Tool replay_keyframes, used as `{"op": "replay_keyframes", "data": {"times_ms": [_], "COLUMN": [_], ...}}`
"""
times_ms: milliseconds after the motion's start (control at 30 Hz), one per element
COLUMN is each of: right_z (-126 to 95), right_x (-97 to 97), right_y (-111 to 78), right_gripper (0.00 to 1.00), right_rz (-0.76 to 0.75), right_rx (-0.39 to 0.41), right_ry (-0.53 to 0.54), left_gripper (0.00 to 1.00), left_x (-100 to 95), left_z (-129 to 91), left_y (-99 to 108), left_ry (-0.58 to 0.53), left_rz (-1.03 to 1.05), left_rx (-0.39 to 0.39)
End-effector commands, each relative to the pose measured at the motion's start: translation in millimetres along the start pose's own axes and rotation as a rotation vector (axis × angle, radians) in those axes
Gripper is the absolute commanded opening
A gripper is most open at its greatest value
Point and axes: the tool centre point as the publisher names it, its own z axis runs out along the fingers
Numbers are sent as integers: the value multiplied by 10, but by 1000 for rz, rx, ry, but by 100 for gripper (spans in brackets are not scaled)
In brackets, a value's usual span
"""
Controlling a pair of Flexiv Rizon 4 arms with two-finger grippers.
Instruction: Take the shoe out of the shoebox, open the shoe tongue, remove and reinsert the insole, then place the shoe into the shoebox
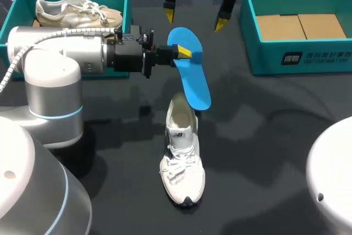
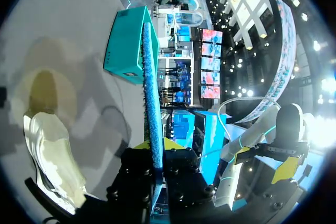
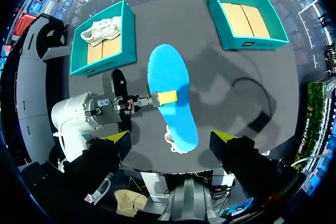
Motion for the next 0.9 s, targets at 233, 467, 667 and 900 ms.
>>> {"op": "replay_keyframes", "data": {"times_ms": [233,467,667,900], "right_z": [43,61,15,-111], "right_x": [23,58,117,42], "right_y": [-51,-56,-32,-28], "right_gripper": [100,100,100,100], "right_rz": [-28,-80,-103,-101], "right_rx": [-29,-32,-21,-6], "right_ry": [-120,-102,-74,16], "left_gripper": [0,0,0,0], "left_x": [0,0,0,0], "left_z": [12,12,12,12], "left_y": [2,2,2,2], "left_ry": [-2,-2,-2,-2], "left_rz": [1,1,1,1], "left_rx": [1,1,1,1]}}
